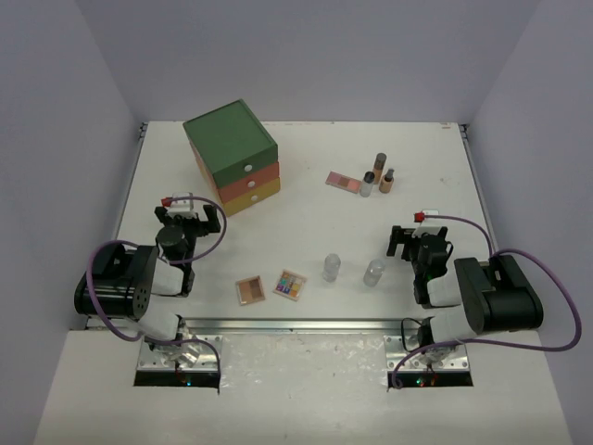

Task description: Organize the makeup

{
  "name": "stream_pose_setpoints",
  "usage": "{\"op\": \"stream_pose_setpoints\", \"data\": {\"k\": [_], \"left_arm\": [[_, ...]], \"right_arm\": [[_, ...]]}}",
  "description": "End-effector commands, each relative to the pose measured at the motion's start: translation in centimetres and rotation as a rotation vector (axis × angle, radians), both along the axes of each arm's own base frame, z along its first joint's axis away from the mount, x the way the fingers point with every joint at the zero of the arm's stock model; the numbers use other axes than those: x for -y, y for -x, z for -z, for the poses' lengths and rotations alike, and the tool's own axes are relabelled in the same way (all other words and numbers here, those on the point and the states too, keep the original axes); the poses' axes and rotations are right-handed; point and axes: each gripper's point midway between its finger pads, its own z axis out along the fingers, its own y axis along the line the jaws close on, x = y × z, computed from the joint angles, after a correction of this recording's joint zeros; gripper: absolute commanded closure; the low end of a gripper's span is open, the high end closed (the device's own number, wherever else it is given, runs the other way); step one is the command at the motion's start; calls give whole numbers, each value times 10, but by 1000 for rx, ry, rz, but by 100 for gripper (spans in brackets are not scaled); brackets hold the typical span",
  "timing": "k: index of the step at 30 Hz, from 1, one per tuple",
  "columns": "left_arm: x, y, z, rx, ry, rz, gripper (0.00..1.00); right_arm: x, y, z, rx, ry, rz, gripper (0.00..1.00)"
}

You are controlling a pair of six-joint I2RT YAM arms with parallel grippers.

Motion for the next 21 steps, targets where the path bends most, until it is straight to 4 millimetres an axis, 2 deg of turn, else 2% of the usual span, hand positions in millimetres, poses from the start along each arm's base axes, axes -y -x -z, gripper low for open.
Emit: {"op": "stream_pose_setpoints", "data": {"k": [1, 7, 10, 13, 14, 15, 16, 17, 18, 21], "left_arm": [[8, -9, -19, 68, -11, 45, 0], [8, -9, -24, 84, -11, 42, 0], [2, -9, -31, 62, 4, 7, 0], [-9, -11, -60, 70, 41, -70, 0], [-13, -10, -71, 97, 48, -92, 0], [-16, -7, -83, 118, 47, -111, 0], [-16, -3, -93, 137, 32, -106, 0], [-14, 0, -102, 153, 19, -92, 0], [-12, 2, -107, 153, -9, -73, 0], [-1, 14, -143, 225, -50, 0, 0]], "right_arm": [[-1, -11, -19, 78, 8, -7, 1], [5, -23, -31, 36, 2, 39, 1], [2, -27, -47, 55, 6, 19, 1], [-3, -27, -77, 147, 6, -20, 1], [-4, -27, -80, 153, 7, -25, 1], [-11, -30, -105, 210, 15, -73, 1], [-14, -27, -103, 177, 17, -94, 1], [-18, -30, -119, 196, 22, -123, 1], [-21, -27, -122, 163, 27, -147, 1], [-32, -23, -137, 99, 36, -226, 1]]}}
